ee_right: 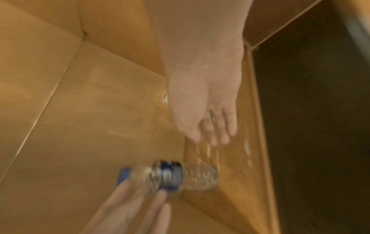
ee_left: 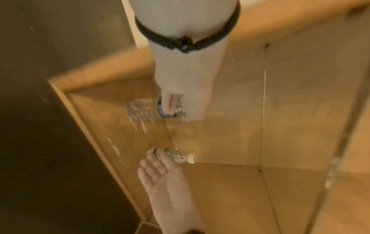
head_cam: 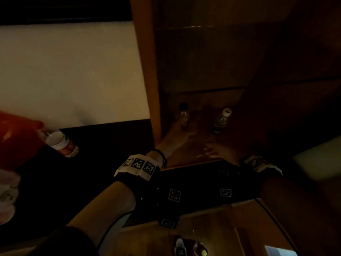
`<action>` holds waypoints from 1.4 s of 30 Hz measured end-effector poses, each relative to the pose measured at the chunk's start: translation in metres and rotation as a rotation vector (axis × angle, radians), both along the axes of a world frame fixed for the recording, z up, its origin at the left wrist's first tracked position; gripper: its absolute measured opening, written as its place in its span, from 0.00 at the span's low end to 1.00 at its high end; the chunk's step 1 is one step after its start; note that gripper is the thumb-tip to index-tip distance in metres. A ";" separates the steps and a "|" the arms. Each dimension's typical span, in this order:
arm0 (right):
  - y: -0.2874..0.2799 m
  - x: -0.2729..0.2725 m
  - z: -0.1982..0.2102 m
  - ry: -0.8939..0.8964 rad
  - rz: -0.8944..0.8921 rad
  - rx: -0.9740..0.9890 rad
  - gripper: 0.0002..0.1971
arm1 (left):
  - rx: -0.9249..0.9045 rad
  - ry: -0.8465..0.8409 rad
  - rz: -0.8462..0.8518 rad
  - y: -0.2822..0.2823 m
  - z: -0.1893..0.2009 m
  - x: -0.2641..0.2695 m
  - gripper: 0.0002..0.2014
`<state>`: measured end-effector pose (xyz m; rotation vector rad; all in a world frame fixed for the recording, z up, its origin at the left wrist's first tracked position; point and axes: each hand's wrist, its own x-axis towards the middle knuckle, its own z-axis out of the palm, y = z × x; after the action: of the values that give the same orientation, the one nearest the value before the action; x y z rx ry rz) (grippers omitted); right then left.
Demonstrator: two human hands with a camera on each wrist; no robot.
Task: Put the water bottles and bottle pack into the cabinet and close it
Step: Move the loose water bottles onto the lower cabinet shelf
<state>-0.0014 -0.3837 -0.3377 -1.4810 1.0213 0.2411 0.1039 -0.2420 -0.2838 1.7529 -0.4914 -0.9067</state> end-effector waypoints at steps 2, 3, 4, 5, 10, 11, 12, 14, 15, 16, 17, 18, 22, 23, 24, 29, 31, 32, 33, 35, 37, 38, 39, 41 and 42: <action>0.026 -0.004 0.000 0.018 0.052 0.000 0.20 | 0.103 0.026 -0.208 0.025 0.003 -0.002 0.17; 0.040 -0.005 0.002 0.022 0.065 0.002 0.19 | 0.140 0.030 -0.329 0.038 0.003 -0.003 0.15; 0.054 -0.005 0.006 0.032 0.077 -0.001 0.18 | 0.158 0.018 -0.434 0.051 0.004 -0.005 0.15; 0.066 -0.004 0.006 0.039 0.090 0.015 0.17 | 0.169 0.001 -0.508 0.065 0.004 -0.005 0.15; 0.141 0.005 0.022 0.087 0.204 0.093 0.14 | 0.196 -0.079 -0.512 0.144 0.002 0.021 0.14; 0.158 0.008 0.026 0.089 0.242 0.096 0.14 | 0.212 -0.082 -0.471 0.162 0.001 0.031 0.14; 0.176 0.012 0.029 0.099 0.283 0.091 0.14 | 0.228 -0.096 -0.428 0.180 -0.002 0.042 0.14; 0.205 0.024 0.028 0.089 0.371 0.119 0.13 | 0.237 -0.160 -0.303 0.219 -0.007 0.068 0.13; 0.218 0.032 0.025 0.082 0.414 0.134 0.12 | 0.227 -0.193 -0.211 0.238 -0.009 0.083 0.12; 0.230 0.041 0.021 0.082 0.457 0.136 0.11 | 0.202 -0.222 -0.104 0.257 -0.012 0.098 0.12; 0.240 0.051 0.016 0.066 0.487 0.148 0.11 | 0.181 -0.267 0.009 0.277 -0.012 0.111 0.12; 0.251 0.063 0.012 0.052 0.511 0.143 0.10 | 0.172 -0.330 0.118 0.296 -0.014 0.126 0.12; 0.294 0.111 -0.005 0.048 0.544 0.109 0.10 | 0.239 -0.557 0.371 0.358 -0.013 0.170 0.16; 0.303 0.121 -0.010 0.047 0.555 0.106 0.10 | 0.271 -0.593 0.389 0.368 -0.014 0.179 0.18; 0.312 0.129 -0.013 0.058 0.573 0.089 0.10 | 0.290 -0.623 0.393 0.376 -0.016 0.187 0.21; 0.331 0.143 -0.024 0.064 0.593 0.095 0.10 | 0.360 -0.628 0.301 0.381 -0.021 0.226 0.30; 0.325 0.139 -0.027 0.062 0.564 0.113 0.10 | 0.396 -0.613 0.254 0.375 -0.026 0.237 0.31; 0.322 0.136 -0.027 0.064 0.551 0.112 0.11 | 0.408 -0.615 0.241 0.372 -0.028 0.239 0.30; 0.318 0.133 -0.030 0.056 0.536 0.108 0.10 | 0.417 -0.635 0.240 0.370 -0.031 0.240 0.29; 0.313 0.126 -0.032 0.042 0.520 0.102 0.09 | 0.426 -0.684 0.277 0.370 -0.037 0.237 0.24; 0.312 0.123 -0.033 0.038 0.488 0.118 0.09 | 0.428 -0.683 0.297 0.373 -0.043 0.230 0.18; 0.313 0.124 -0.033 0.041 0.476 0.128 0.09 | 0.416 -0.661 0.288 0.376 -0.046 0.225 0.16; 0.316 0.126 -0.034 0.041 0.469 0.140 0.09 | 0.398 -0.631 0.276 0.379 -0.048 0.219 0.16; 0.327 0.132 -0.032 0.047 0.488 0.141 0.09 | 0.359 -0.591 0.253 0.383 -0.051 0.209 0.16; 0.333 0.135 -0.032 0.048 0.503 0.119 0.10 | 0.349 -0.591 0.242 0.384 -0.052 0.203 0.15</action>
<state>0.1340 -0.0502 -0.3692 -1.6083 0.6439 0.6867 0.3073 0.1419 -0.3361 2.3511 -0.4987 -0.2988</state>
